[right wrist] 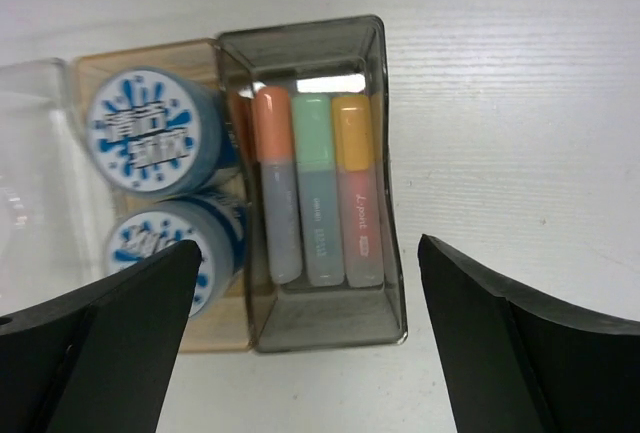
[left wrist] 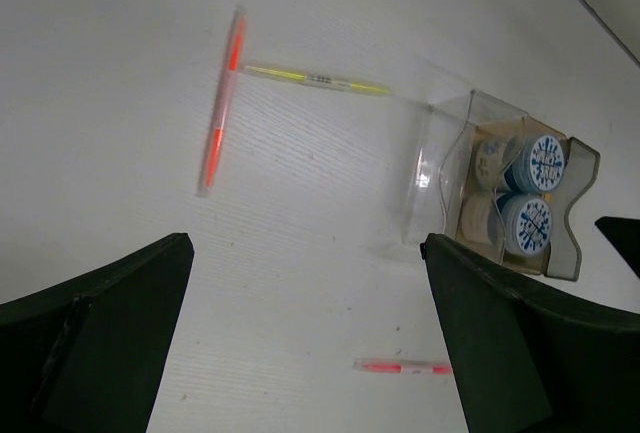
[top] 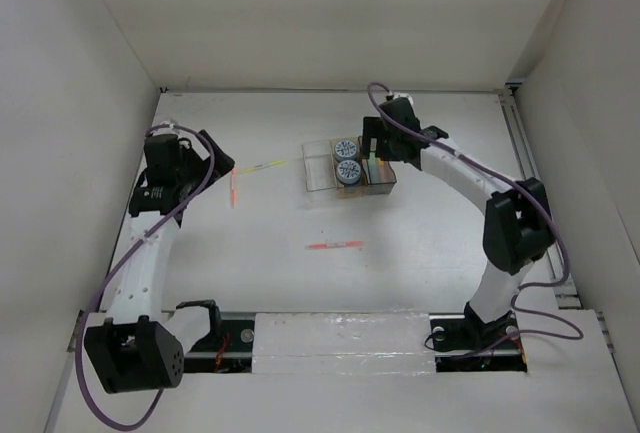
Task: Sort the stationery into containers
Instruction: Place the pen in the storage box, then pick up the pen from the center of the board.
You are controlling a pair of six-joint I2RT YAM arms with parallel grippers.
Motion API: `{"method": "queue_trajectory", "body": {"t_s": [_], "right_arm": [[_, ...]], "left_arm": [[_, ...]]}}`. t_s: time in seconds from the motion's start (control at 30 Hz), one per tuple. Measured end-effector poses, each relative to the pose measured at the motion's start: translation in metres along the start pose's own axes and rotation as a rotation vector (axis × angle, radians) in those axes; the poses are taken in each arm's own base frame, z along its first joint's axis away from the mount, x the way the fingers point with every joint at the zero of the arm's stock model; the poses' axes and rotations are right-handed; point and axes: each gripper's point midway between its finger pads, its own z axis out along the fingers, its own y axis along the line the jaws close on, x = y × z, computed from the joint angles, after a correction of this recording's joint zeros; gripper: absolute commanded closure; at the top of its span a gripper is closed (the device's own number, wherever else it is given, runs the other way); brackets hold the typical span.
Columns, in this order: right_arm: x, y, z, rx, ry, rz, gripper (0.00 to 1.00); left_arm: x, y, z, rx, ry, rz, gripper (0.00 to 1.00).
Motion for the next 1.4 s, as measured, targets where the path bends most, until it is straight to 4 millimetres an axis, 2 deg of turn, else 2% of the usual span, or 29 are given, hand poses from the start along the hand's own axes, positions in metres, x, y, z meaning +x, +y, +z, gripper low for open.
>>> {"method": "queue_trajectory", "body": {"t_s": [0.1, 0.17, 0.3, 0.47, 0.6, 0.7, 0.8, 0.9, 1.07, 1.3, 1.4], "right_arm": [[-0.020, 0.005, -0.030, -0.038, -0.070, 0.015, 0.00], [-0.031, 0.005, -0.053, -0.060, -0.119, 0.028, 0.00], [-0.048, -0.002, -0.103, -0.096, -0.216, 0.053, 0.00], [-0.060, -0.016, -0.165, -0.141, -0.333, 0.087, 0.00], [-0.064, -0.019, -0.212, -0.207, -0.416, 0.099, 0.00], [-0.055, -0.016, -0.238, -0.275, -0.450, 0.093, 0.00], [-0.042, -0.007, -0.251, -0.344, -0.453, 0.074, 0.00], [-0.030, 0.002, -0.252, -0.385, -0.429, 0.047, 0.00], [-0.009, 0.016, -0.251, -0.439, -0.388, 0.001, 0.00], [-0.004, 0.022, -0.275, -0.518, -0.420, -0.021, 0.00], [-0.002, 0.025, -0.281, -0.540, -0.423, -0.031, 0.00]], "left_arm": [[0.012, -0.015, 0.001, 0.049, 0.034, 0.047, 0.00], [0.030, -0.033, 0.002, 0.086, 0.072, 0.100, 0.00], [0.088, -0.077, -0.005, 0.157, 0.175, 0.259, 0.00], [0.172, -0.124, -0.031, 0.244, 0.302, 0.508, 0.00], [0.229, -0.135, -0.045, 0.273, 0.392, 0.703, 0.00], [0.251, -0.135, -0.038, 0.237, 0.425, 0.812, 0.00], [0.262, -0.140, -0.023, 0.190, 0.433, 0.912, 0.00], [0.271, -0.145, -0.007, 0.171, 0.443, 1.001, 0.00], [0.301, -0.133, 0.006, 0.206, 0.555, 1.123, 0.00], [0.332, -0.109, 0.029, 0.172, 0.654, 1.221, 0.00], [0.339, -0.113, 0.034, 0.197, 0.662, 1.216, 0.02]]}}
